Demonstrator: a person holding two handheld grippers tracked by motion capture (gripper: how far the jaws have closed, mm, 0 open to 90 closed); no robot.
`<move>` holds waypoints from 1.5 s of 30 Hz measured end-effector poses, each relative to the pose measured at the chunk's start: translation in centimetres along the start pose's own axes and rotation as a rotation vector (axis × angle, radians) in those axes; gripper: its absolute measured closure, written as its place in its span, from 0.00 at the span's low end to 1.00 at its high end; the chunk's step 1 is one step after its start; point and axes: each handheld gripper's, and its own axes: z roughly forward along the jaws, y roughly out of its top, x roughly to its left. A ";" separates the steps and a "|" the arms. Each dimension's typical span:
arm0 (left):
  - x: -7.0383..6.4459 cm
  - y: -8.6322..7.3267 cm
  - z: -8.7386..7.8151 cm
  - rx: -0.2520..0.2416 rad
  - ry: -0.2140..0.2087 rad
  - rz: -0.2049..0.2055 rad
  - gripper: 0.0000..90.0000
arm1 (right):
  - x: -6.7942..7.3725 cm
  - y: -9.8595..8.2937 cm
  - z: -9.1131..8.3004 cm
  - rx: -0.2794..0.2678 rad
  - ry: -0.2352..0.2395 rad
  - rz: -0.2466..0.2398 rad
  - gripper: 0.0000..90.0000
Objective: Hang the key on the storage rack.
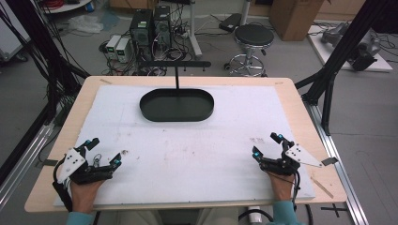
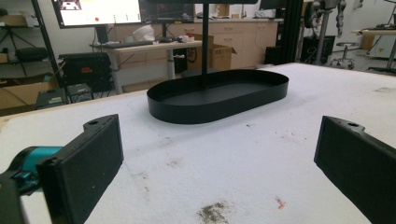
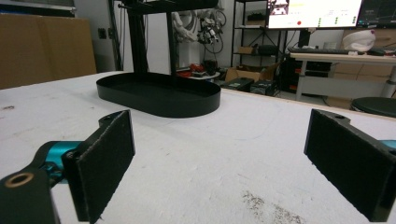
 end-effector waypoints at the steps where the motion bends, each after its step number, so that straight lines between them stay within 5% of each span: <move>1: 0.0 0.0 0.0 0.001 0.000 0.003 0.02 | 0.0 0.0 0.0 0.000 0.000 -0.002 0.09; 21: 0.1 0.0 -0.2 -0.012 0.018 -0.014 0.02 | 0.1 0.0 -0.1 -0.007 0.004 -0.003 0.09; 24: 0.4 0.9 -0.4 0.043 0.016 0.034 0.02 | 0.0 0.0 0.0 -0.005 0.002 -0.002 0.09; 31: 1.7 3.7 -1.6 0.088 0.024 0.074 0.02 | 0.0 0.0 0.0 0.005 0.005 0.003 0.09; 41: 2.5 7.0 -1.5 0.203 0.015 0.102 0.02 | 0.1 0.0 0.0 0.000 0.006 -0.003 0.09; 45: 2.7 8.0 -1.1 0.295 0.015 0.113 0.02 | 0.1 0.0 0.0 0.001 0.004 0.002 0.09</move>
